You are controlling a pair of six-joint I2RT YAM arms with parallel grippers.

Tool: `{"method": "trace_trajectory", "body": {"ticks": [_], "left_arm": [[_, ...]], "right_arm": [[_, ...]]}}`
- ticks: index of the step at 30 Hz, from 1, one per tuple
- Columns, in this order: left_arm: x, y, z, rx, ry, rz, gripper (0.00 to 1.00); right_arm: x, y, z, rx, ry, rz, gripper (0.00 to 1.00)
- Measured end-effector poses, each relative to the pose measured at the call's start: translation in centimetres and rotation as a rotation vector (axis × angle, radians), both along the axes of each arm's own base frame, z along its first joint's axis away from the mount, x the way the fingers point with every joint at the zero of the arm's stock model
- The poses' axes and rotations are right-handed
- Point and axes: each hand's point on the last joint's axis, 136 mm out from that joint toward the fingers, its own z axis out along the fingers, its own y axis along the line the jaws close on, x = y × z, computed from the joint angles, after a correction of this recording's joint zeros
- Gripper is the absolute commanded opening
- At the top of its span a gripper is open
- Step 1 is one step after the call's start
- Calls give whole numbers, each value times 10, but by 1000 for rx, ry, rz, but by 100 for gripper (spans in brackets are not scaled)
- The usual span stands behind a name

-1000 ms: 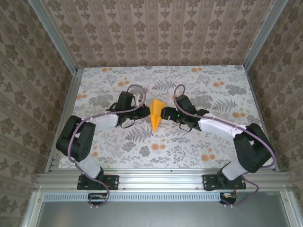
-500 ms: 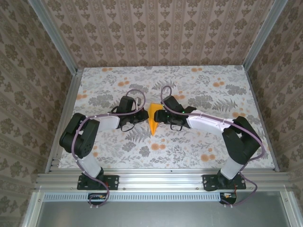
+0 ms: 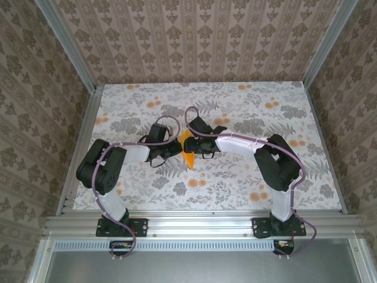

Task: Fold a paper plane with a square sheet of paper (pick it up from the middle)
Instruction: Move the paper plane to the center of the table.

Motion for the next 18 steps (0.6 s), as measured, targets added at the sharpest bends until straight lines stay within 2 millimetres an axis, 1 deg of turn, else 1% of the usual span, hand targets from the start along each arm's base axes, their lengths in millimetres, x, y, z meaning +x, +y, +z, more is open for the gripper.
{"method": "trace_trajectory", "body": {"ticks": [5,8,11,18], "left_arm": [[-2,4,-4,17,12,9,2],[-2,4,-4,17,12,9,2],[-2,4,-4,17,12,10,2],[-2,4,-4,17,12,9,2]], "right_arm": [[-1,10,-5,-14,15,44,57],[-4,14,-6,-17,21,63,54],[-7,16,-7,-25,22,80,53],[-10,15,-7,-44,17,87,54]]}}
